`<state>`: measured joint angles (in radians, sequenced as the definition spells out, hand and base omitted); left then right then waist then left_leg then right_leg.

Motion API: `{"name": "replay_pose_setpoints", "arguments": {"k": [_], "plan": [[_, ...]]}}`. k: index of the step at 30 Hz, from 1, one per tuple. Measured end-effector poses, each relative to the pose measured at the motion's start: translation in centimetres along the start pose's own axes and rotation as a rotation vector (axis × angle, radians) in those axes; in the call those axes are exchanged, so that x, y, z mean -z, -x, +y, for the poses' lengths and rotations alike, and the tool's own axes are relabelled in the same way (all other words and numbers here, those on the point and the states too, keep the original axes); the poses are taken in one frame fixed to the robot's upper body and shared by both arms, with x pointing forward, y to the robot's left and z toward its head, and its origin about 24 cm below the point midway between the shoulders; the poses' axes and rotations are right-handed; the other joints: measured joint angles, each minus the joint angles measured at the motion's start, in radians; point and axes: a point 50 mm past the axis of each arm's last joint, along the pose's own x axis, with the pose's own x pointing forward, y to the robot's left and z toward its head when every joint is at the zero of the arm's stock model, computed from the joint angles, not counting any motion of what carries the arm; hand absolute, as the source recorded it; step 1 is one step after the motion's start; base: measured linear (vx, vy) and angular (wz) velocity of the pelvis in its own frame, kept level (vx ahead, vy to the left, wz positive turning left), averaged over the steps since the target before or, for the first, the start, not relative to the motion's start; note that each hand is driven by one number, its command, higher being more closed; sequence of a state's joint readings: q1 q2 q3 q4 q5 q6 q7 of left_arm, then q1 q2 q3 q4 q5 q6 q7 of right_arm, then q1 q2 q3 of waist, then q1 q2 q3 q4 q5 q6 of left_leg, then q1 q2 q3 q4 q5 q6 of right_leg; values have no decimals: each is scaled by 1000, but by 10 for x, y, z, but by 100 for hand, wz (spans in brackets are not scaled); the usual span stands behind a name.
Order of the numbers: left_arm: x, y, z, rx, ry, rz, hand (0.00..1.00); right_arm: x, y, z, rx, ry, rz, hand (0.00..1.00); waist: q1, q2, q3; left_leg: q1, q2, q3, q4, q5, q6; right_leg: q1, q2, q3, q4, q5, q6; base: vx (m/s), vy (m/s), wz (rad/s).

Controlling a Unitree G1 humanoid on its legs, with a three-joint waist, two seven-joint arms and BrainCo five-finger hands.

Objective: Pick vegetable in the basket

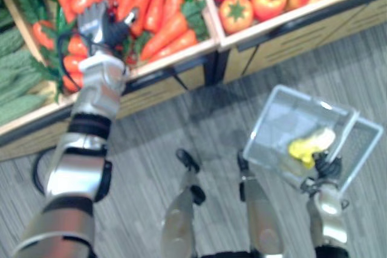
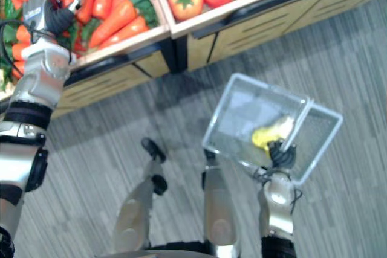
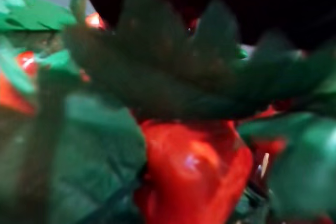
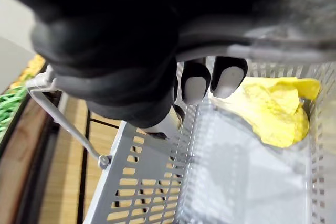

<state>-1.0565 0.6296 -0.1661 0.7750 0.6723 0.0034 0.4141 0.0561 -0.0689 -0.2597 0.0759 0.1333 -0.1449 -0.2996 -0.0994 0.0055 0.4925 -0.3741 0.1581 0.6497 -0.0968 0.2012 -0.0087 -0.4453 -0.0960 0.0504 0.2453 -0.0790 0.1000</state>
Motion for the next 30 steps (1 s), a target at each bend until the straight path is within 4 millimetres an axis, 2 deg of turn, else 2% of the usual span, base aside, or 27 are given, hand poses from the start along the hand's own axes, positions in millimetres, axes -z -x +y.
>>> {"name": "replay_pose_setpoints", "arguments": {"k": [4, 8, 10, 15, 20, 22, 24, 27, 29, 30], "plan": [[3, 10, -15, 75, -83, -8, 100, -12, 8, 5, -47, -4, -62, 100, 1, 0, 0, 55, 5, 0, 0, 1, 1, 68, 0, -44, 2, 0, -1, 137, -32, 16], [10, 17, -21, 98, -128, 5, 100, -11, 13, 2, -65, 15, -72, 100, 9, 1, 0, 101, 2, -18, 0, 1, 1, 127, -4, -83, 14, -14, -16, 137, -56, 24], [16, 21, -20, 96, -145, 9, 100, -7, 15, 1, -77, 33, -57, 100, 9, 3, -2, 127, 1, -41, 0, 1, 1, 163, -4, -110, 22, -21, -27, 136, -84, 31], [29, 27, -8, 59, -194, -2, 100, 19, 17, 2, -113, 91, 48, 100, 8, 2, -4, 188, -6, -99, 0, 1, 1, 242, -4, -152, 37, -32, -41, 95, -68, 24], [24, 23, 5, -11, -225, -36, 100, 34, 20, 0, -117, 115, 129, 100, -6, 0, -8, 220, -15, -142, 0, 1, 2, 294, -4, -163, 36, -52, -39, 46, -59, 18], [23, 30, 4, -20, -216, -51, 100, 41, 23, -2, -115, 132, 164, 100, -8, 1, -42, 222, -18, -141, 0, 1, 2, 294, -5, -162, 29, -56, -37, 12, -52, -4], [19, 44, -4, 0, -197, -82, 100, 51, 28, -7, -105, 149, 213, 100, -23, -5, -103, 218, -29, -143, 0, 0, 2, 310, -13, -161, -6, -77, -23, 11, -52, -2], [5, 65, -17, 24, -128, -128, 100, 57, 34, -13, -97, 163, 245, 100, -37, -2, -147, 223, -27, -147, -1, 0, 2, 331, -10, -160, -40, -79, -20, -12, -23, 0], [-24, 102, -43, 105, 27, -214, 100, 67, 43, -23, -76, 183, 299, 100, -42, -3, -186, 248, -24, -149, -6, -4, -3, 355, -9, -158, -41, -79, -21, -9, -4, -2], [-30, 113, -50, 136, 63, -232, 100, 69, 45, -25, -69, 184, 311, 100, -43, -3, -194, 258, -24, -148, -7, -10, -10, 363, -11, -155, -42, -79, -21, -31, 14, -14]]}}
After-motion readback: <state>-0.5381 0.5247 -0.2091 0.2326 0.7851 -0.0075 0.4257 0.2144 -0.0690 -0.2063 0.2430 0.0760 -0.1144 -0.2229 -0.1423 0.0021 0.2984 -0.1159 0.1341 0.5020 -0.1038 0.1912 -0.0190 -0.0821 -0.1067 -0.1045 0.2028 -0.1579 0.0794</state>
